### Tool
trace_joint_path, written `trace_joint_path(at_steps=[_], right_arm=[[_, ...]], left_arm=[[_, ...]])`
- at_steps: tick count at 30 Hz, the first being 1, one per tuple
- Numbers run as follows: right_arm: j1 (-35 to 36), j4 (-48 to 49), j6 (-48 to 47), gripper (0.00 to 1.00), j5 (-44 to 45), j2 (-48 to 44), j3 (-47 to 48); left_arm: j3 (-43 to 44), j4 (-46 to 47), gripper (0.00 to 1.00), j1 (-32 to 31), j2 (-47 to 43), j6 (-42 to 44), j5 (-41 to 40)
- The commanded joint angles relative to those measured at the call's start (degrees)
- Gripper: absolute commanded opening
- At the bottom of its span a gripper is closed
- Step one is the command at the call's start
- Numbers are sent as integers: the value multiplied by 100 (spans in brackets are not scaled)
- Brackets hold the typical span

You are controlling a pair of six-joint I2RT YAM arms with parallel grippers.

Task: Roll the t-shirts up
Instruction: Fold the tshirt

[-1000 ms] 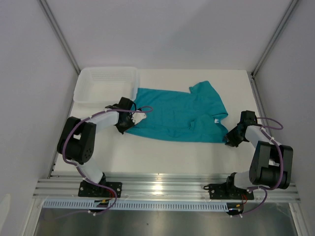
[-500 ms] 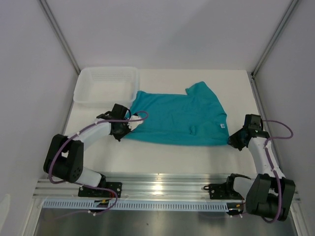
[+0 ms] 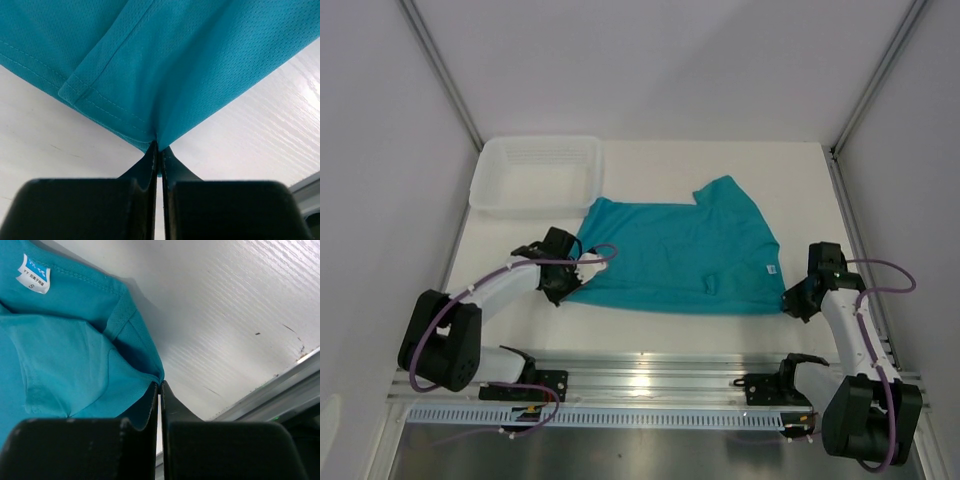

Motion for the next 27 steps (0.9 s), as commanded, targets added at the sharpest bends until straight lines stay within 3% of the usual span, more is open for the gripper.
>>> trace_joint_path(at_steps=[1,10,17,19,20,21,23,27], right_arm=[[183,-330,247,0,394,-127,92],[263,-892,546,0,799,-961,216],[271,-964,503,0,746,-988,260],[271,-981,520,0,763,-1006,268],[271,-999,537,18,781,-1058,286],[271,-1025,555,33,807,-1094,330],[271,-1104,634,57,947,-1181,400],[271,-1201,600,59,1237,-1339,733]], left_arm=[[-83,-363,1,-71,-381,-90,116],[-294,-775,1,-299,-715,-353,221],[-637,-917,1,-405,-1076,-424,248],[-663,-996,8,-405,-1111,-432,221],[-672,-1039,21,-405,-1172,-432,256],[-655,-1170,45,-414,-1216,-380,291],[-620,-1338,55,-414,-1357,-319,397],[-182,-2048,61,-405,-1988,-196,274]])
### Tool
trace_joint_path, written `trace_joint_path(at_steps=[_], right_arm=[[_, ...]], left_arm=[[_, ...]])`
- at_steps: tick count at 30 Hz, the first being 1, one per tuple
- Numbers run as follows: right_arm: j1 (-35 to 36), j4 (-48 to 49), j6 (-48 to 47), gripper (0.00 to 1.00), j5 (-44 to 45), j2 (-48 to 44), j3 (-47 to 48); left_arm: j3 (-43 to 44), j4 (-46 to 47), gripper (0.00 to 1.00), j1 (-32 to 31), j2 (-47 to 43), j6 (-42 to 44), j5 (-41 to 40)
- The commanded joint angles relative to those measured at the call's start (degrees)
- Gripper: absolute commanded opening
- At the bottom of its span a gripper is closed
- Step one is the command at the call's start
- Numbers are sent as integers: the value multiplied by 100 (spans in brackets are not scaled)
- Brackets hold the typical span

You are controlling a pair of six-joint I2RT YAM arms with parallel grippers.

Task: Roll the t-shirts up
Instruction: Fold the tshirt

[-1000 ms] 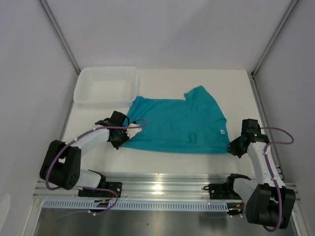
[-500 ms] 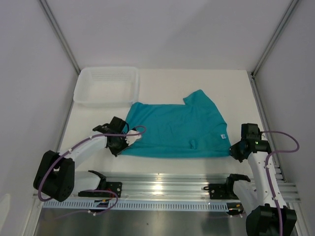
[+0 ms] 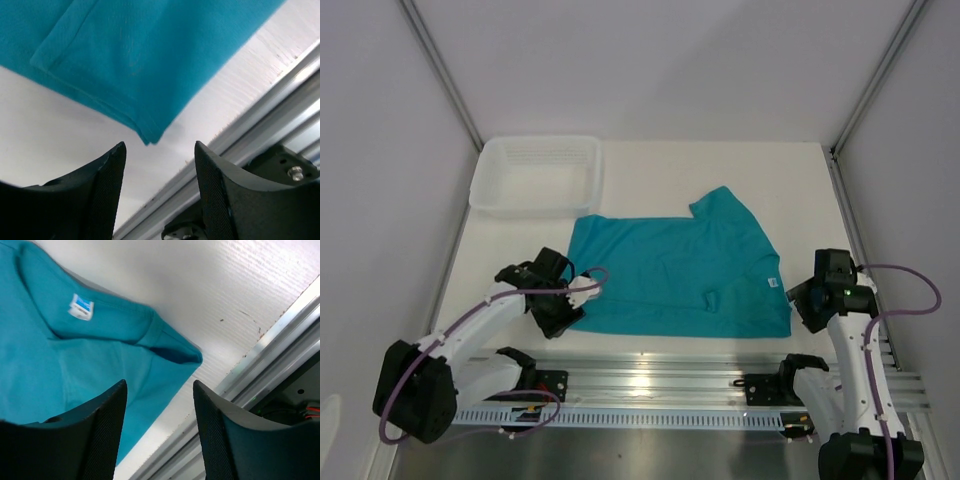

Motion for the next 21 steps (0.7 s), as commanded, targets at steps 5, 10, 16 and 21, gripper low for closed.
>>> trace_joint_path(at_steps=[5,10,16,21], right_arm=[[31,592,-456,55,46,-97,773],[671,1262,-773,46,-371,764,808],[1752,1895,-879,44,-468,1572,914],[2148,2045,-686,44,-266,1872,757]], left_arm=[[1024,-491,65,-12,-873,89,-98],[1192,309,50,-12,373,-78,-300],[1446,855,53,50,1358,-96,-564],[1860,882,52,278,2114,-271,-582]])
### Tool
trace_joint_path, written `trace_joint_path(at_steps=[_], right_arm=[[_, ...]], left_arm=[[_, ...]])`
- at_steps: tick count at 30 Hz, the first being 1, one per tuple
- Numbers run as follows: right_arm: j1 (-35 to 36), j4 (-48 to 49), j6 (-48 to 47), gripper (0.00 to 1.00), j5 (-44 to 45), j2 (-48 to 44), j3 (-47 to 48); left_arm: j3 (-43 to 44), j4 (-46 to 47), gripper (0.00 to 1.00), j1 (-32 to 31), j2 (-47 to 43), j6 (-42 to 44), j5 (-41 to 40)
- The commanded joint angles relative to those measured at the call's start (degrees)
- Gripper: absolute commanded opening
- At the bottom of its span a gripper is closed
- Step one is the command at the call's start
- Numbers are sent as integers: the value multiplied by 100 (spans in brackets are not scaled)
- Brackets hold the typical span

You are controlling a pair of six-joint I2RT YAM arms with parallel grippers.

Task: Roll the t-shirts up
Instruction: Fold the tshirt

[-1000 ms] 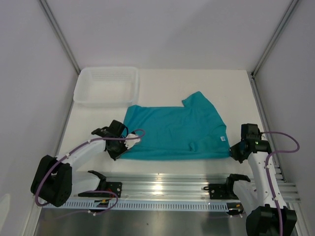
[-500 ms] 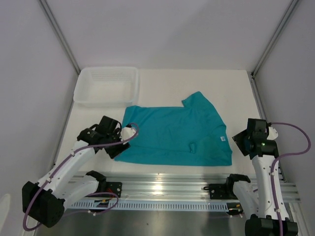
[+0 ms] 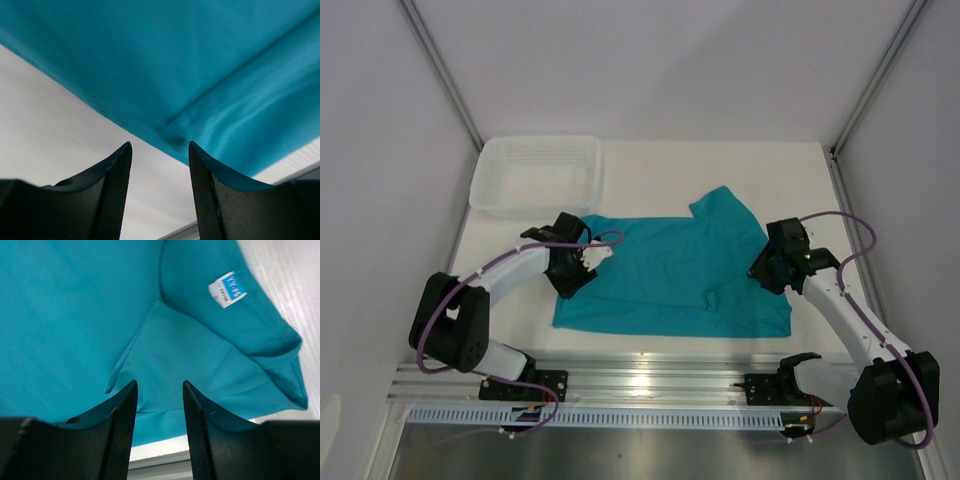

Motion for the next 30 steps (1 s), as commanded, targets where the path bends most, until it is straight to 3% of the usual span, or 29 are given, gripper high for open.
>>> trace_joint_path(at_steps=[1,12,19,30], right_arm=[[297,353,114,45,211,144,61],[1660,995,185,50,238,1460,148],[1871,863,79,49,299,2384,684],[1986,934,132,42,352,2526,561]], left_arm=[[420,266,52,152,290,-191,-66],[253,388,50,415,615,-261,154],[280,222,47,407,564,-375,426],[271,142,49,415,536,-428,866]])
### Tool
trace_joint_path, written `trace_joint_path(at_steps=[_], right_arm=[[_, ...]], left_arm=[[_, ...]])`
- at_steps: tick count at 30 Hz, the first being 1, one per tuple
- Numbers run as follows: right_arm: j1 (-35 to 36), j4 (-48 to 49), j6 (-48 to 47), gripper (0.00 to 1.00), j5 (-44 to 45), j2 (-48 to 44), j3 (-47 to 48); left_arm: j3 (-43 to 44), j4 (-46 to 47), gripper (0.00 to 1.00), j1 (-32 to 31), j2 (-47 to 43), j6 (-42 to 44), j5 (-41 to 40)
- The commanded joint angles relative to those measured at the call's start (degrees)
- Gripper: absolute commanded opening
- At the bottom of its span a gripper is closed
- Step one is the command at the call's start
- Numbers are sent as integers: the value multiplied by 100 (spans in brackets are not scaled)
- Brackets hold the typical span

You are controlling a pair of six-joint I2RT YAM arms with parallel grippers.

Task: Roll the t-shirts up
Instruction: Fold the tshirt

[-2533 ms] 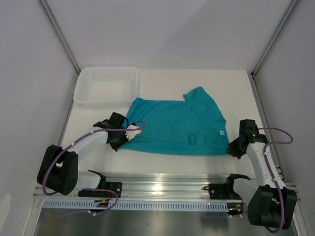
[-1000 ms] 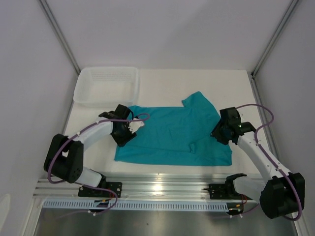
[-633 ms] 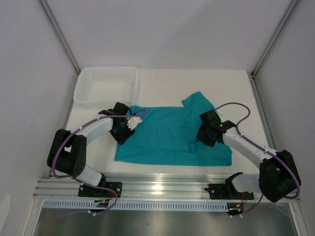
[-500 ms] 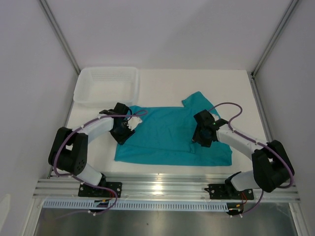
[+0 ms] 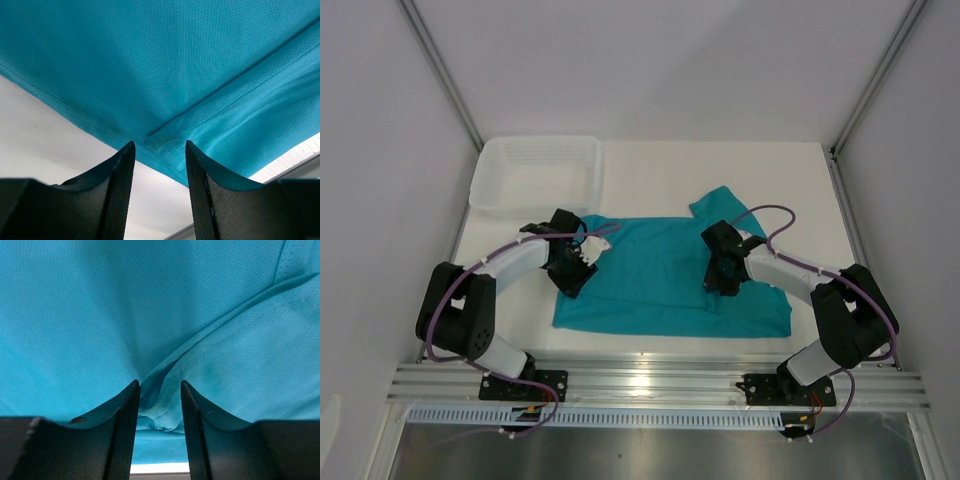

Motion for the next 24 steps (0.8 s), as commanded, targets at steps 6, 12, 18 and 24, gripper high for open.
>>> trace_joint_path(at_steps=[6,12,18,24], right_arm=[[113,27,77,34,228,-18,28],[113,35,130,24,236,-44,-7],[104,18,131,4,271,-62,28],[-10,-44,315,0,430,-79,19]], left_arm=[[74,156,46,42,399,-197,13],[65,60,35,33,285,-197,65],[74,51,1,42,109,-276,118],[22,94,1,68,-330,-302,-13]])
